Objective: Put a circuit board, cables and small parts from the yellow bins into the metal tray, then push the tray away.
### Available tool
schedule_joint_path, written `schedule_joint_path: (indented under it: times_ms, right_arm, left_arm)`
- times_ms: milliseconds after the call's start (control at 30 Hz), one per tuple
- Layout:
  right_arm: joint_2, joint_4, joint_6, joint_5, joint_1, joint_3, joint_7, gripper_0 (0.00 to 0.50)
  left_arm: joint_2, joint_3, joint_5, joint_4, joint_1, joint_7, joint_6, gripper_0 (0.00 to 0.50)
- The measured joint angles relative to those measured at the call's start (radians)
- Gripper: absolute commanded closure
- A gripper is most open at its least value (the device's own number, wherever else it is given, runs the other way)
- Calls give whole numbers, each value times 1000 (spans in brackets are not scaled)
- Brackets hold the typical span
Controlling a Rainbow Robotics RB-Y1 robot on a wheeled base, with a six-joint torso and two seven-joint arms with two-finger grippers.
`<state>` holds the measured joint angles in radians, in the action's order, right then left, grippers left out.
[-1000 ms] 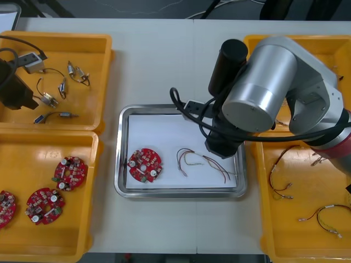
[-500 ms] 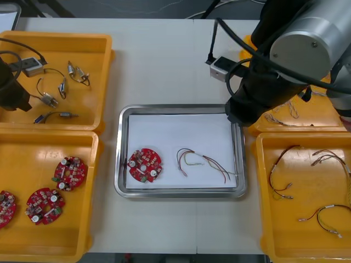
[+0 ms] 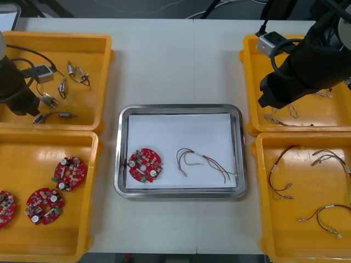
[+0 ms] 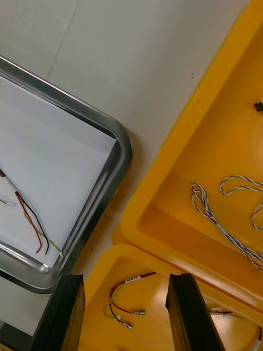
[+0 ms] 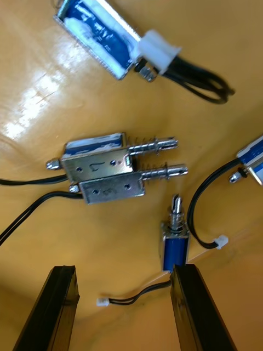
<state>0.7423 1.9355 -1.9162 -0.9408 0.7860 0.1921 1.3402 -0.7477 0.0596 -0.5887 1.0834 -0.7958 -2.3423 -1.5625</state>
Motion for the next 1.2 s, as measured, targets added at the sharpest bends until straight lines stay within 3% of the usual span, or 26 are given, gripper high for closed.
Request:
schedule_joint_path:
  times_ms: [267, 833, 1200]
  right_arm:
    - [50, 0, 0, 14, -40, -35, -151, 57]
    - [101, 1, 0, 22, -204, -280, -152, 58]
    - [102, -17, 0, 128, -240, -326, -152, 58]
  left_arm:
    - [29, 0, 21, -1, 0, 0, 2, 0]
    - [51, 0, 33, -6, 0, 0, 29, 0]
    - [51, -36, 40, -7, 6, 0, 3, 0]
